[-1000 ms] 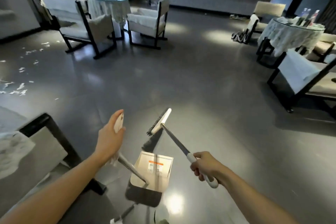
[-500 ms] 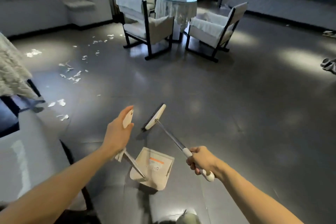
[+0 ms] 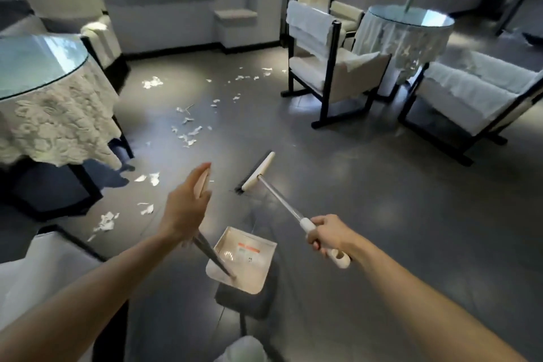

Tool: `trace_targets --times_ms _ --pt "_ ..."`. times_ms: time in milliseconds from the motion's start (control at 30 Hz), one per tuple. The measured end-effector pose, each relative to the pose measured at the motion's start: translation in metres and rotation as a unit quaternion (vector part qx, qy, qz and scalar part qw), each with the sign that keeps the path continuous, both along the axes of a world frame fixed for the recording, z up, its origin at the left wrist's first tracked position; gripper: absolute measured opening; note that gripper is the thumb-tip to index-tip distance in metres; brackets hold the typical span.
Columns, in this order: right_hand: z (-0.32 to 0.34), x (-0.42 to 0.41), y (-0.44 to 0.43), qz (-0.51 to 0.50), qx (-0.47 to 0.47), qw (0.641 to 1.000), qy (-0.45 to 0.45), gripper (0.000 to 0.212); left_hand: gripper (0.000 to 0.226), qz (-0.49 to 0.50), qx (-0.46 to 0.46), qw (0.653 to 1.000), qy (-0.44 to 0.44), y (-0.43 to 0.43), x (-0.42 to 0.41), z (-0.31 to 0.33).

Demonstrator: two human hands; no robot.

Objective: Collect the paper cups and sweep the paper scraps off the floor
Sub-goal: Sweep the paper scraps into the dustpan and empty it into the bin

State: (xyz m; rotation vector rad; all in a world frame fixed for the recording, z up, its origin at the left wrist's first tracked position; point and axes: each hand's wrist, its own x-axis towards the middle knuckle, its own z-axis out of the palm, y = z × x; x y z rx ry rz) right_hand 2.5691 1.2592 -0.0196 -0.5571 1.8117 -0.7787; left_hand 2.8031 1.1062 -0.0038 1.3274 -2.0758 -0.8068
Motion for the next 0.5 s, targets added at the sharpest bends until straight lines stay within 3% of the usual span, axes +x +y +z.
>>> trace_targets --times_ms 133,367,500 --pt "-0.007 -0.069 -0.129 0.009 -0.012 1.000 -0.013 0.034 0.053 0.046 0.003 0.999 0.005 -0.111 -0.057 -0.001" --pt "-0.021 -0.175 -0.359 0.014 0.002 0.999 -0.030 0.026 0.054 0.030 0.014 0.999 0.029 -0.314 -0.162 -0.003" --pt "-0.017 -0.233 -0.475 -0.002 0.007 1.000 -0.030 0.036 0.054 0.030 0.005 0.999 0.010 -0.430 -0.214 0.008"
